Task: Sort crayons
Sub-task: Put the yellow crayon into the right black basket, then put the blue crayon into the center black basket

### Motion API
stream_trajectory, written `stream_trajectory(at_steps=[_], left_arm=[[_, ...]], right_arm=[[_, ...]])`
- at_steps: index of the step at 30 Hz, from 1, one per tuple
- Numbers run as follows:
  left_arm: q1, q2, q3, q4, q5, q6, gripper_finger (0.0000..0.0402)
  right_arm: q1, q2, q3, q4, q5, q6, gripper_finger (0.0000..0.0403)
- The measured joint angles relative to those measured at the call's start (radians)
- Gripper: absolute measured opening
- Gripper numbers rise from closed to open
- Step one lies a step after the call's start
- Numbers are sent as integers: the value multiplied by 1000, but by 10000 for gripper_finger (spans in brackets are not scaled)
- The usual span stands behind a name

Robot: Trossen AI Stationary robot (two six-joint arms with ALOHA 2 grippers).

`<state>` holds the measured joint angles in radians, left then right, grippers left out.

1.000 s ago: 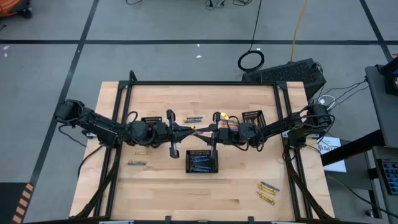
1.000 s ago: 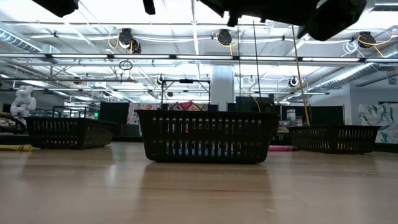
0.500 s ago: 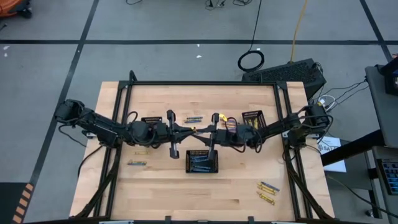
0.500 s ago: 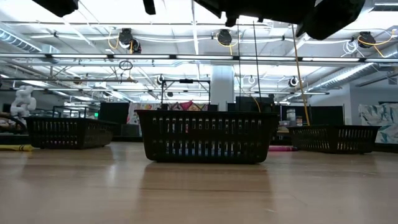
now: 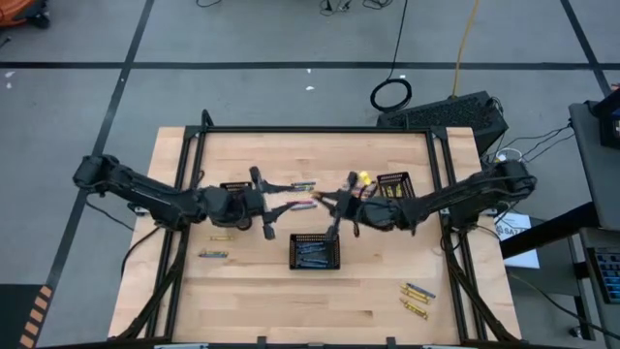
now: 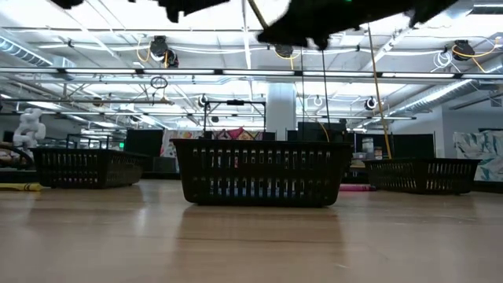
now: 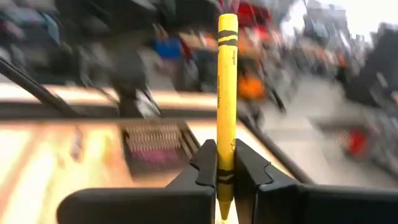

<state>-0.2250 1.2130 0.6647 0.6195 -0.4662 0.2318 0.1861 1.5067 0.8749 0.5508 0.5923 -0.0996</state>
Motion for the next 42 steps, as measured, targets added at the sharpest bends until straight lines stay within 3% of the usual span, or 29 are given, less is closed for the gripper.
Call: stream_trajectory(at_steps=[4,9,13,16,21,30,36,42], left_arm=[[-10,-96,0,-254,-118,-46,208],[-13,-137,0,-520,-229,-189,211],[-13,-119,0,-599,-246,-260,212],[-13,-98,0,-615,-246,-276,212],[-13,-74,0,-625,-246,-277,212],[-13,-72,0,-629,-250,-277,212],[-13,-72,0,-629,-250,-277,212],[-14,-72,0,-628,-250,-280,212]], right_arm=[[-40,-161,0,-536,64,317,4],[-151,-278,-1,-1299,-57,884,4],[-221,-288,-39,-1657,-122,1211,4],[-272,-287,-111,-1670,-245,1289,4],[-347,-286,-198,-1500,-397,1222,4],[-460,-287,-181,-1423,-440,1089,18],[-467,-300,-181,-1418,-468,1001,87],[-437,-403,-142,-1417,-464,971,141]])
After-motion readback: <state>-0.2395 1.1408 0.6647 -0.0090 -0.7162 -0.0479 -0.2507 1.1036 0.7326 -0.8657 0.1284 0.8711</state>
